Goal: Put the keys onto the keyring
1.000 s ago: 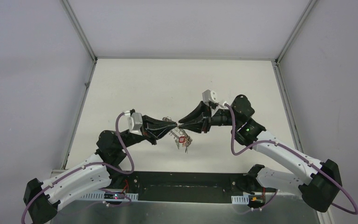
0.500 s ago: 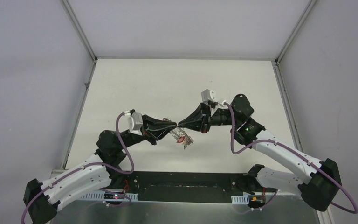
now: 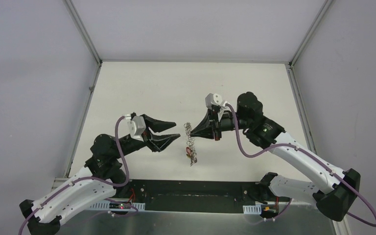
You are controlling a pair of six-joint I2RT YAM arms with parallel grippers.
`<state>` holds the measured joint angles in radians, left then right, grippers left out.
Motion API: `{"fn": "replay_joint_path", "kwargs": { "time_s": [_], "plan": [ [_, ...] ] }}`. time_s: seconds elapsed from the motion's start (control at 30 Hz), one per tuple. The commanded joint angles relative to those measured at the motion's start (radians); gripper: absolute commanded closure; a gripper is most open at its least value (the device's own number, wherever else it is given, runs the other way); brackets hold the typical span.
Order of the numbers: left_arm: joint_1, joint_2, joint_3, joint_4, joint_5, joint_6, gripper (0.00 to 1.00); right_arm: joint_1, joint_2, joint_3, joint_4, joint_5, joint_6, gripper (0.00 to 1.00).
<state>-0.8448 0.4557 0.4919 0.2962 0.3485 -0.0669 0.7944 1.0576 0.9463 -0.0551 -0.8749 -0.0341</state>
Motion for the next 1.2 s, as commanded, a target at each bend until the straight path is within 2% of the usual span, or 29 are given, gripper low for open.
{"fn": "replay_joint_path", "kwargs": {
  "time_s": [0.0, 0.2, 0.33, 0.6, 0.83, 0.97, 1.17],
  "plan": [
    [-0.004, 0.047, 0.107, -0.229, 0.024, 0.103, 0.55, 0.002, 0.015, 0.101, -0.16, 0.001, -0.102, 1.0],
    [-0.005, 0.172, 0.252, -0.415, 0.113, 0.206, 0.61, 0.002, 0.045, 0.178, -0.324, -0.008, -0.185, 1.0],
    [-0.005, 0.245, 0.315, -0.469, 0.182, 0.247, 0.62, 0.002, 0.065, 0.239, -0.434, 0.022, -0.237, 1.0],
    [-0.004, 0.325, 0.357, -0.47, 0.278, 0.254, 0.68, 0.013, 0.136, 0.378, -0.639, 0.12, -0.277, 1.0],
    [-0.005, 0.321, 0.332, -0.417, 0.256, 0.233, 0.71, 0.036, 0.216, 0.493, -0.787, 0.171, -0.275, 1.0],
    [-0.004, 0.292, 0.305, -0.38, 0.21, 0.224, 0.71, 0.052, 0.233, 0.521, -0.825, 0.194, -0.293, 1.0],
    [-0.005, 0.309, 0.295, -0.347, 0.24, 0.208, 0.72, 0.064, 0.248, 0.54, -0.841, 0.161, -0.306, 1.0]
  ]
}}
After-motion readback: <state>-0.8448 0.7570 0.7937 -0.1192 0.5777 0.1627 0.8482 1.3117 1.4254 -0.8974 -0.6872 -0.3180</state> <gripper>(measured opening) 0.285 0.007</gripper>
